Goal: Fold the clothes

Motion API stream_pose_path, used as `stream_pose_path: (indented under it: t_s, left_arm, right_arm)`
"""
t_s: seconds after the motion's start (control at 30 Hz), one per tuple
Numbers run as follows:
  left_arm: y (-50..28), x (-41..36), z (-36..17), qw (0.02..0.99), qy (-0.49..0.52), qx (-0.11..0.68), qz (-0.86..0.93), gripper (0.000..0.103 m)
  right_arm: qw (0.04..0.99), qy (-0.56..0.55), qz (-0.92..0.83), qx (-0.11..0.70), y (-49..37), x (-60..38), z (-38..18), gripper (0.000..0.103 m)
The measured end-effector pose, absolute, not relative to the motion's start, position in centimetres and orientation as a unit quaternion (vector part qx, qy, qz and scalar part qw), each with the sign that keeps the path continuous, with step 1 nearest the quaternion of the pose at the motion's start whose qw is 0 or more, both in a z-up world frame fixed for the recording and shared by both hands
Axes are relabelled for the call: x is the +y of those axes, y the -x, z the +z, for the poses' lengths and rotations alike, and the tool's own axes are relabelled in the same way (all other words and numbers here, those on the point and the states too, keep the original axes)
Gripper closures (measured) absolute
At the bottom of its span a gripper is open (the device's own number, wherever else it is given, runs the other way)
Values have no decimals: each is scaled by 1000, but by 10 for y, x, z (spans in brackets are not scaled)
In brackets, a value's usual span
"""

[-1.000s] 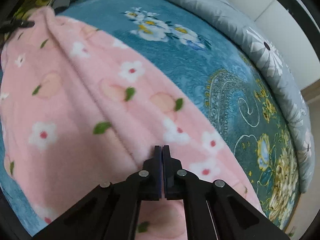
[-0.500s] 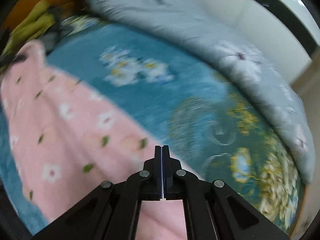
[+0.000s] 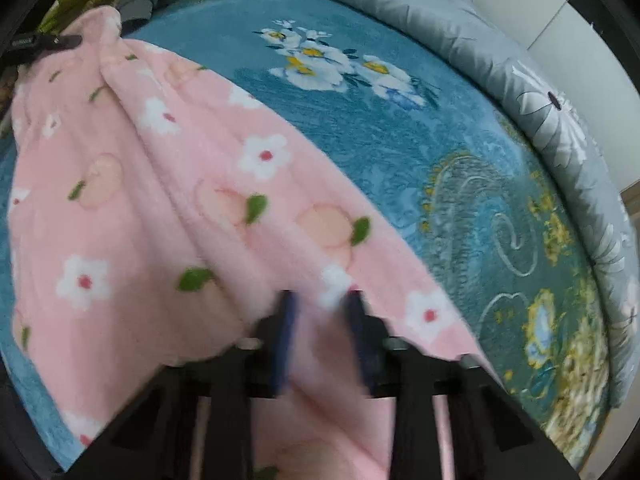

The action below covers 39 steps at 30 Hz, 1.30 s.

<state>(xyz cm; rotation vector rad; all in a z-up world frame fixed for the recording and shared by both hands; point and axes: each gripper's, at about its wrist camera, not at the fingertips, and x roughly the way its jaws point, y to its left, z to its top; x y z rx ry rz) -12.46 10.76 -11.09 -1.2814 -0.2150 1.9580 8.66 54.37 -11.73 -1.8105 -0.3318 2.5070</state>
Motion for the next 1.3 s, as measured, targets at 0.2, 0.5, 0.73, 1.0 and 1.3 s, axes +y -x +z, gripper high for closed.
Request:
stream_pose_path:
  t_s: [0.2,0.5,0.73,1.0,1.3]
  left_arm:
    - [124,110,-111,388,500,-87,769,68]
    - [124,110,-114,388,503,-89,767,68]
    - [123,112,-114,387,503,-84,768,67]
    - [124,111,-107,386,492,-86,776,67]
    - [137,122,-114,352,501,-69,787,68]
  right_arm:
    - [18,578,807,-119,-90,538,-114,101]
    - [1,584,795,-165,-88,535,-119,88]
    - [11,603,784,-148,-78,538,-128,97]
    - [60,570,807,-143,-82,547,-93,102]
    - [120,570,802,-133,-48,582,-107,102]
